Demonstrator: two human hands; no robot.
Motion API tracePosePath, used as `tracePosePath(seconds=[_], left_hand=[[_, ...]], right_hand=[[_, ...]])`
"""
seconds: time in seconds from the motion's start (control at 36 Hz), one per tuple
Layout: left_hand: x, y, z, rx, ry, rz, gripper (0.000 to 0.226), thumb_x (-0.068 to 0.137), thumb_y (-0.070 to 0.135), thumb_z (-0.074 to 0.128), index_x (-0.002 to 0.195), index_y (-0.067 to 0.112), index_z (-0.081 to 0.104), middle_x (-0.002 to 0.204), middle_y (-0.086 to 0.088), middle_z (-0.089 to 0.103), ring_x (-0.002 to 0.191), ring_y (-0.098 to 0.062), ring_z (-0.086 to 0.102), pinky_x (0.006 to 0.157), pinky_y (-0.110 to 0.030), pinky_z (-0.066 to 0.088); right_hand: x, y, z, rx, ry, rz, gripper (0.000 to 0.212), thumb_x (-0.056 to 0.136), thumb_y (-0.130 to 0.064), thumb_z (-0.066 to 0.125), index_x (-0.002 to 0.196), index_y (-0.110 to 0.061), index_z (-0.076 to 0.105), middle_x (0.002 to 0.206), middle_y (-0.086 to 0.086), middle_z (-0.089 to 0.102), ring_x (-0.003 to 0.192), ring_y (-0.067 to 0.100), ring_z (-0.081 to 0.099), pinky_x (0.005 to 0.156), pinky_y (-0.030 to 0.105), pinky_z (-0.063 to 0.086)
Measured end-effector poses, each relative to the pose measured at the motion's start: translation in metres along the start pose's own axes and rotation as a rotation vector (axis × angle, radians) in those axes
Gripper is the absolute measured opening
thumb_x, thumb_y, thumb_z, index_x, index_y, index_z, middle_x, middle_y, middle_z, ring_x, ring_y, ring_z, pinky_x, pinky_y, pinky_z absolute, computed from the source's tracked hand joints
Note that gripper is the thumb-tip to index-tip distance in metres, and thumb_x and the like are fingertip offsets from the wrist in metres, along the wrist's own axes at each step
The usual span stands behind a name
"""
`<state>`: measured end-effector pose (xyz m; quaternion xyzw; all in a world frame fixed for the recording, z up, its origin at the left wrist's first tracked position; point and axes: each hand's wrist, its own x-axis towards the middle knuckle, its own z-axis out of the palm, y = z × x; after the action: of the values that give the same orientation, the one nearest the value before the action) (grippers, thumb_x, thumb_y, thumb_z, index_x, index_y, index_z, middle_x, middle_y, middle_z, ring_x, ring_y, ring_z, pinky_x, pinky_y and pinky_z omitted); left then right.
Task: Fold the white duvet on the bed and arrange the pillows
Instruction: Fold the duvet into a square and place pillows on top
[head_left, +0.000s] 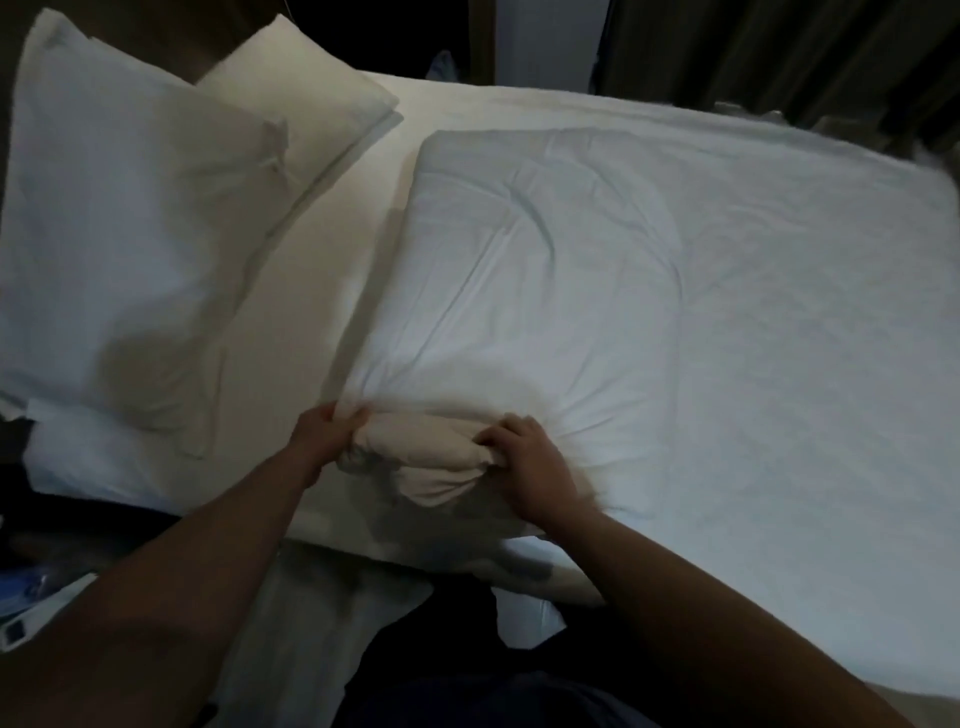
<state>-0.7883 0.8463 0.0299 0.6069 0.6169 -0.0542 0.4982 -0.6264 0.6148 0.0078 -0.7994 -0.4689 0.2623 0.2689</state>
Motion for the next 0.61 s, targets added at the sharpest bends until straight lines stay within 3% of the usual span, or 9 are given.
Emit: tracePosePath(seconds=[0.11, 0.19, 0.25, 0.33, 0.39, 0.47, 0.56, 0.61], left_hand=[[0.003, 0.007, 0.012, 0.131, -0.068, 0.069, 0.043, 0.093, 0.028, 0.065, 0.127, 0.002, 0.060, 0.121, -0.018, 0.064, 0.101, -0.025, 0.060, 0.085, -0.032, 0.047], [0.007, 0.017, 0.018, 0.241, -0.137, 0.150, 0.043, 0.093, 0.030, 0.063, 0.128, 0.005, 0.058, 0.124, -0.017, 0.063, 0.109, -0.029, 0.061, 0.091, -0.038, 0.049], [0.007, 0.026, 0.020, 0.304, -0.215, 0.184, 0.039, 0.094, 0.027, 0.063, 0.127, 0.007, 0.056, 0.120, -0.012, 0.061, 0.108, -0.025, 0.059, 0.087, -0.034, 0.047], [0.004, 0.055, 0.020, 0.347, -0.360, 0.122, 0.043, 0.071, 0.025, 0.067, 0.110, 0.007, 0.062, 0.094, -0.010, 0.060, 0.081, -0.021, 0.054, 0.071, -0.031, 0.042], [0.006, 0.078, 0.018, 0.383, -0.377, 0.084, 0.054, 0.053, 0.024, 0.064, 0.105, 0.010, 0.059, 0.084, -0.007, 0.062, 0.078, -0.023, 0.053, 0.068, -0.033, 0.042], [0.023, 0.120, 0.018, 0.295, -0.295, 0.068, 0.072, 0.060, 0.030, 0.069, 0.127, 0.017, 0.046, 0.117, -0.003, 0.055, 0.102, -0.024, 0.053, 0.077, -0.036, 0.045], [0.041, 0.170, 0.026, 0.160, -0.223, 0.144, 0.056, 0.073, 0.040, 0.071, 0.118, 0.012, 0.053, 0.109, -0.008, 0.054, 0.094, -0.023, 0.052, 0.079, -0.036, 0.041], [0.058, 0.198, 0.037, 0.171, -0.170, 0.193, 0.062, 0.081, 0.047, 0.070, 0.128, 0.011, 0.050, 0.115, -0.007, 0.056, 0.097, -0.023, 0.055, 0.077, -0.033, 0.041]], right_hand=[[-0.004, 0.010, 0.005, -0.004, -0.034, 0.079, 0.040, 0.068, -0.022, 0.070, 0.108, -0.020, 0.066, 0.104, 0.000, 0.057, 0.095, 0.025, 0.052, 0.084, 0.040, 0.047], [-0.017, 0.017, -0.018, 0.024, -0.042, 0.073, 0.050, 0.066, -0.036, 0.070, 0.114, -0.025, 0.063, 0.111, -0.007, 0.057, 0.103, 0.018, 0.054, 0.092, 0.030, 0.044], [-0.025, 0.022, -0.040, 0.102, -0.015, 0.077, 0.050, 0.068, -0.038, 0.068, 0.116, -0.026, 0.063, 0.115, -0.014, 0.056, 0.108, 0.009, 0.053, 0.096, 0.023, 0.041], [-0.028, 0.027, -0.073, 0.191, 0.144, 0.153, 0.040, 0.077, -0.034, 0.065, 0.116, -0.027, 0.064, 0.113, -0.011, 0.057, 0.107, 0.010, 0.056, 0.094, 0.020, 0.045], [-0.021, 0.032, -0.089, 0.193, 0.280, 0.211, 0.034, 0.085, -0.031, 0.065, 0.120, -0.031, 0.062, 0.117, -0.010, 0.056, 0.111, 0.013, 0.056, 0.098, 0.021, 0.044], [0.001, 0.039, -0.111, 0.149, 0.306, 0.331, 0.053, 0.091, -0.039, 0.064, 0.141, -0.030, 0.048, 0.147, -0.001, 0.043, 0.136, 0.019, 0.038, 0.115, 0.033, 0.031], [0.030, 0.049, -0.119, 0.047, 0.217, 0.402, 0.078, 0.089, -0.061, 0.056, 0.154, -0.030, 0.024, 0.163, 0.001, 0.016, 0.150, 0.024, 0.011, 0.122, 0.042, 0.014], [0.051, 0.053, -0.113, -0.023, 0.171, 0.414, 0.089, 0.084, -0.077, 0.046, 0.155, -0.036, 0.012, 0.165, -0.002, 0.003, 0.152, 0.027, 0.001, 0.122, 0.054, 0.009]])
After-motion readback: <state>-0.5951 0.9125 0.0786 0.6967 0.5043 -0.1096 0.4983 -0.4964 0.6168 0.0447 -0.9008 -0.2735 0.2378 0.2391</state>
